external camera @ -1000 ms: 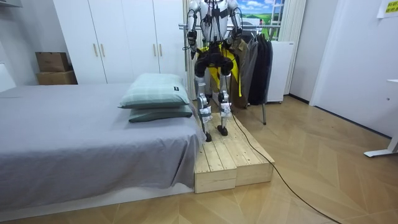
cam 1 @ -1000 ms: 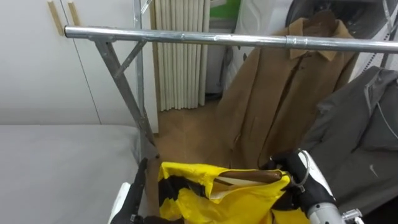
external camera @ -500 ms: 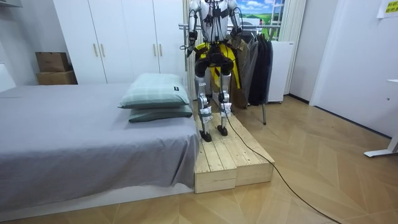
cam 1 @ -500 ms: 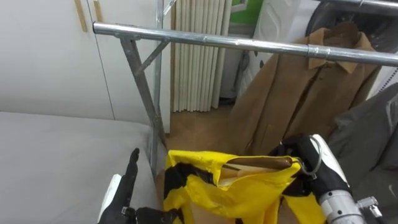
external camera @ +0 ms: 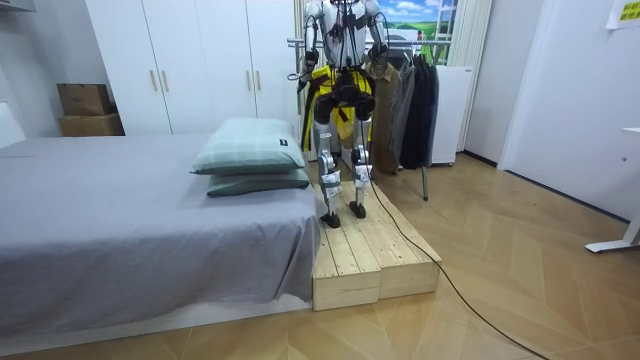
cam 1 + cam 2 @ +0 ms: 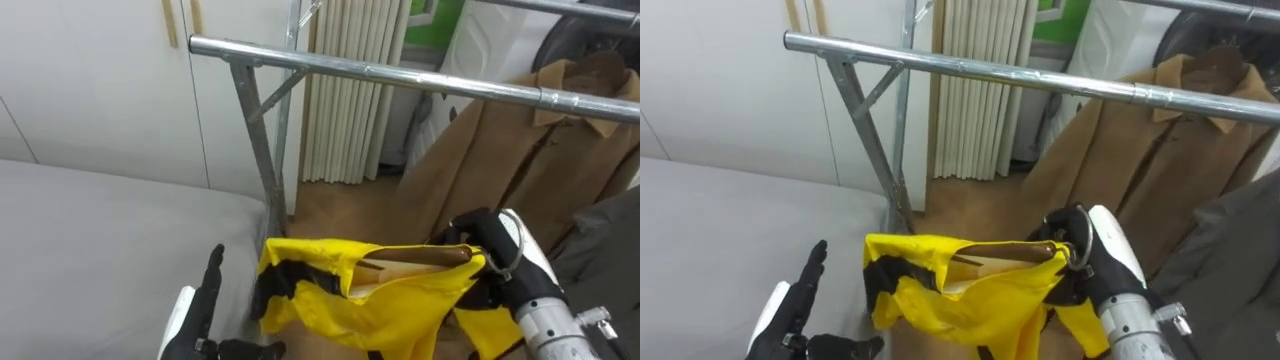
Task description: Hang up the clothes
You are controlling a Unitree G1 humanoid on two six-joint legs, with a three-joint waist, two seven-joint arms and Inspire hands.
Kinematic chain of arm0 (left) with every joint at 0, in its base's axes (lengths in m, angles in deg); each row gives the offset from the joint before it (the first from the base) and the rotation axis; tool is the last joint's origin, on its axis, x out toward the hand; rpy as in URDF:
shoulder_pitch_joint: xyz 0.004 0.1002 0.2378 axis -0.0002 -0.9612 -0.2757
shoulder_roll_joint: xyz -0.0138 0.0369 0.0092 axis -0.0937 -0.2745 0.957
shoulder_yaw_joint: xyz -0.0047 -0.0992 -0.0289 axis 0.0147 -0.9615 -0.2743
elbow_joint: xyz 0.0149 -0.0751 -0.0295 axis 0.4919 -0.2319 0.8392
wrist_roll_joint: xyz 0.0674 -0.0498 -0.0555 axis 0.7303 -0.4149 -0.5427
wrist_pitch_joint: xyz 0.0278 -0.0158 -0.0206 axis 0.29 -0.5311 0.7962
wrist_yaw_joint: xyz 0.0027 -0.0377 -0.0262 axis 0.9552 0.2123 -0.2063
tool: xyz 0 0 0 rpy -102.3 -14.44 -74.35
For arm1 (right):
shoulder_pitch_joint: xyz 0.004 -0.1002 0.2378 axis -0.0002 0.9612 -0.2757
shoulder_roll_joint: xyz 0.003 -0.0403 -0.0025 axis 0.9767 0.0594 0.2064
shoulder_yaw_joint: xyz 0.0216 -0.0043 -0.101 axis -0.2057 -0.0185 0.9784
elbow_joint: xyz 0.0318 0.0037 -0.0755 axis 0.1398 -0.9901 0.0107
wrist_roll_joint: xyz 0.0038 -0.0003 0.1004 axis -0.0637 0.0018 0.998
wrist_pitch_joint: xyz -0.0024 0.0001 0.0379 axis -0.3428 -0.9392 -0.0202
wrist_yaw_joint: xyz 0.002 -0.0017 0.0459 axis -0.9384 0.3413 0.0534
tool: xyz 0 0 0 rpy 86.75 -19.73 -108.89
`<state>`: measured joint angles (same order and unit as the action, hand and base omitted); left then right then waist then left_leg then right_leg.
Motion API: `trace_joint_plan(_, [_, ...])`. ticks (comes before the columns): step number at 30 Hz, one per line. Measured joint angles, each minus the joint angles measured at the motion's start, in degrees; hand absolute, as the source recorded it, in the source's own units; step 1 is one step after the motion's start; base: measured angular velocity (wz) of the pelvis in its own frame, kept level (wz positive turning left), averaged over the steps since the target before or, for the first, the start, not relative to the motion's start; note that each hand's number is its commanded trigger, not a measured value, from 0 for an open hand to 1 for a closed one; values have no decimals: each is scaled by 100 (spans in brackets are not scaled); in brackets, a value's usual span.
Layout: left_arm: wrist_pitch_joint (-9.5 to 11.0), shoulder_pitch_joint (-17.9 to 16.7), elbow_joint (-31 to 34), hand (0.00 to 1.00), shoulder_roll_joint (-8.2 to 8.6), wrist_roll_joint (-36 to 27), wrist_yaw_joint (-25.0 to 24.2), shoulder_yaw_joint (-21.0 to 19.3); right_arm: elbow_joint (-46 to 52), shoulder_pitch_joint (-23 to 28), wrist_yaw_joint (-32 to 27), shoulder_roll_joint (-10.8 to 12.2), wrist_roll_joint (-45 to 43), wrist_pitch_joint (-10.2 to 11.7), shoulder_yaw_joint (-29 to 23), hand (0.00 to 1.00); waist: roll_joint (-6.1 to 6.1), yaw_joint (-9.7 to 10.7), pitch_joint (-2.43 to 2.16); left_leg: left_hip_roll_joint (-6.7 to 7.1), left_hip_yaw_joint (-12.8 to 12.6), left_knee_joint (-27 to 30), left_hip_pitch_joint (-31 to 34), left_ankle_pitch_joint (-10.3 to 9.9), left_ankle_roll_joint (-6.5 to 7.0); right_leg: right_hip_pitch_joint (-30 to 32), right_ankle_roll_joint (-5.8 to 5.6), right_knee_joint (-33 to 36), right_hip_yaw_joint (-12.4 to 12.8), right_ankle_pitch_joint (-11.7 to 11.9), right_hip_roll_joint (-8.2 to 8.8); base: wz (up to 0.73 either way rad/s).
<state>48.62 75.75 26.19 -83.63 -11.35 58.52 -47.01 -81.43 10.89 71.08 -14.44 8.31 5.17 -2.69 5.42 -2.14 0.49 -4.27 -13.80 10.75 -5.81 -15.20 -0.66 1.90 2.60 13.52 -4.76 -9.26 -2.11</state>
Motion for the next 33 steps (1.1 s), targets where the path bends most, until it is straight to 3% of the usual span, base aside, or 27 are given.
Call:
trace_joint_plan(5, [0, -39, 0, 0, -78, -6, 10, -21, -379, -456, 92, -7, 1101, -58, 0, 100, 156, -121, 44, -7, 25, -2, -61, 9, -16, -118, 44, -111, -363, 26, -1, 2])
trace_joint_plan(10, [-19, -42, 70, 0, -95, 11, 5, -74, -1099, -1067, 289, -202, 1988, -137, -7, 100, 212, -156, 32, -8, 213, -3, -83, 12, -21, -249, 49, -196, -518, 29, 12, 18])
trace_joint_plan(13, [-60, -52, 146, 0, -68, 21, -23, -173, -1534, -1555, 447, -251, 2058, -236, -10, 100, 230, -292, 29, -12, 233, -8, -93, 26, -42, -245, 49, -193, -558, 29, 8, 2])
trace_joint_plan(19, [-262, -55, 147, 0, -118, 16, -290, -322, -2968, -2694, 694, -515, 2259, -399, -10, 100, 325, -320, 25, -29, 477, -8, -61, 37, -61, -309, 49, -197, -788, 29, 14, 18])
trace_joint_plan(25, [-472, -73, 215, 0, -105, 260, -383, -384, -3736, -3246, 903, -889, 2666, -502, -16, 100, 399, -402, -15, -27, 561, 101, -29, 36, -61, -409, 53, -222, -792, 31, 48, 11])
trace_joint_plan(27, [-492, -92, 219, 0, -121, 230, -406, -378, -4113, -3378, 919, -1026, 2682, -509, -16, 100, 515, -406, -3, 71, 672, 598, 281, -40, -80, -547, 55, -302, -545, 36, 210, 49])
trace_joint_plan(28, [-493, -75, 228, 0, -96, 233, -436, -331, -4265, -3394, 924, -1242, 2733, -513, -25, 100, 535, -384, 6, 172, 893, 334, 545, 50, -81, -550, 47, -298, -328, 32, 278, 59])
trace_joint_plan(29, [-487, -81, 246, 0, -110, 230, -456, -293, -4475, -3397, 926, -1407, 2829, -531, -68, 100, 619, -450, 0, 246, 857, 90, 654, 445, -5, -489, -83, -226, -244, -39, 370, 41])
trace_joint_plan(30, [-489, -111, 246, 0, -119, 227, -461, -278, -4581, -3432, 951, -1439, 2877, -581, -75, 100, 657, -540, 0, 264, 790, 38, 585, 541, -19, -463, -137, -174, -290, -54, 408, 4])
trace_joint_plan(31, [-494, -192, 246, 0, -165, 237, -482, -314, -4761, -3554, 1026, -1458, 2874, -609, -77, 100, 665, -597, -1, 272, 792, 33, 532, 563, 7, -451, -216, -198, -544, -79, 435, -14])
trace_joint_plan(32, [-515, -247, 236, 0, -203, 249, -519, -422, -4917, -3682, 1130, -1458, 2849, -607, -77, 100, 676, -612, 3, 277, 1006, 24, 478, 561, 10, -470, -254, -238, -831, -126, 448, -9])
trace_joint_plan(33, [-530, -255, 231, 0, -202, 267, -528, -479, -4976, -3742, 1166, -1458, 2839, -607, -77, 100, 680, -626, 4, 276, 1207, 8, 465, 561, 9, -447, -246, -352, -940, -127, 432, -21])
